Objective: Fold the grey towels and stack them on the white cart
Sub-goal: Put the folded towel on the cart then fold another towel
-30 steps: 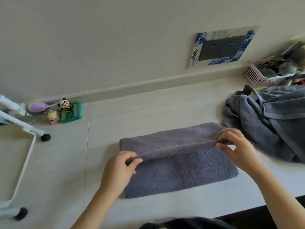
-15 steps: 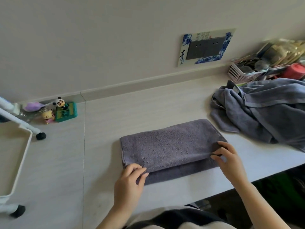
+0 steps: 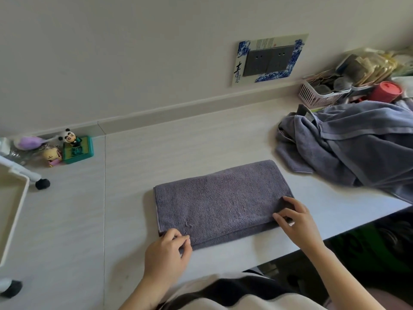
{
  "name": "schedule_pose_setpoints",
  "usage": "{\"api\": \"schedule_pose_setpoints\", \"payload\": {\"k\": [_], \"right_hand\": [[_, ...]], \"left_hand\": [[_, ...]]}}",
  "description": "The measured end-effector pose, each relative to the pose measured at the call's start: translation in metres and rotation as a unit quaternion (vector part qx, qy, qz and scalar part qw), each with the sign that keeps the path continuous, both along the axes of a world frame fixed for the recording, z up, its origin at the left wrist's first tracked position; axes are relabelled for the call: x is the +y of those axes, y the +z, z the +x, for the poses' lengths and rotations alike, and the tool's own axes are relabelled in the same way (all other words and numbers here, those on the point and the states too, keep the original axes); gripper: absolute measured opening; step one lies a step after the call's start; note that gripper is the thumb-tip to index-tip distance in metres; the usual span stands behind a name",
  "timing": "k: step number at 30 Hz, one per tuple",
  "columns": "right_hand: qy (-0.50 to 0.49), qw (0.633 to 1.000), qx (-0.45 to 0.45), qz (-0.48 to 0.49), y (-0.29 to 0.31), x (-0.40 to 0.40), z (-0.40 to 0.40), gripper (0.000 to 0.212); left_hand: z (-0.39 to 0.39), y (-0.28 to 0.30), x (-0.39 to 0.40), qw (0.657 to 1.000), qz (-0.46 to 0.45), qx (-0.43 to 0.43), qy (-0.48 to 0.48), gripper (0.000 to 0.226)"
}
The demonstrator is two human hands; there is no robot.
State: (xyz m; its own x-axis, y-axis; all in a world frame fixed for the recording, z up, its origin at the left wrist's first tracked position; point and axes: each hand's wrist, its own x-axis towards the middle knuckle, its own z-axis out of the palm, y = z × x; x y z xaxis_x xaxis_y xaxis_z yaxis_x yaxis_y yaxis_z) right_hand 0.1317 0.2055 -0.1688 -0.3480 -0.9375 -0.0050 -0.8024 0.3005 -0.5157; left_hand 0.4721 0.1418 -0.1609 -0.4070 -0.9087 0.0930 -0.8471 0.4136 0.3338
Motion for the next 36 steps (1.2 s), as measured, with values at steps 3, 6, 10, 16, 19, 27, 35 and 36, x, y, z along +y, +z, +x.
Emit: {"api": "schedule_pose_setpoints", "payload": {"k": [3, 6, 10, 16, 19, 27, 35, 36], "right_hand": [[-0.019, 0.997, 0.065, 0.023, 0.001, -0.003, -0.001, 0.011], [-0.019, 0.993, 0.119, 0.020, 0.008, -0.010, 0.009, 0.011], [0.048, 0.990, 0.133, -0.024, 0.012, -0.035, 0.028, 0.031], [0.153, 0.980, 0.124, 0.021, 0.006, -0.105, 0.075, 0.050], [0.167, 0.978, 0.100, 0.069, -0.005, -0.127, 0.091, 0.057], [0.034, 0.984, 0.146, 0.092, -0.025, -0.105, 0.064, 0.056], [0.010, 0.994, 0.084, 0.073, -0.019, -0.111, 0.065, 0.063], [0.008, 0.999, 0.026, 0.047, -0.014, -0.112, 0.070, 0.059]], "left_hand": [[-0.002, 0.008, -0.008, 0.997, 0.032, -0.065, 0.028, 0.035], [-0.014, 0.033, -0.022, 0.987, 0.103, -0.107, 0.060, 0.041], [-0.043, 0.052, -0.047, 0.987, 0.114, -0.091, 0.070, 0.037], [-0.094, 0.019, -0.085, 0.989, 0.102, -0.104, -0.015, 0.056], [-0.107, -0.008, -0.089, 0.979, 0.131, -0.158, -0.015, 0.067], [-0.059, -0.028, -0.069, 0.984, 0.090, -0.145, 0.057, 0.063], [-0.030, -0.019, -0.066, 0.953, 0.139, 0.008, 0.271, 0.061], [-0.028, -0.015, -0.066, 0.943, 0.155, 0.042, 0.293, 0.065]]}}
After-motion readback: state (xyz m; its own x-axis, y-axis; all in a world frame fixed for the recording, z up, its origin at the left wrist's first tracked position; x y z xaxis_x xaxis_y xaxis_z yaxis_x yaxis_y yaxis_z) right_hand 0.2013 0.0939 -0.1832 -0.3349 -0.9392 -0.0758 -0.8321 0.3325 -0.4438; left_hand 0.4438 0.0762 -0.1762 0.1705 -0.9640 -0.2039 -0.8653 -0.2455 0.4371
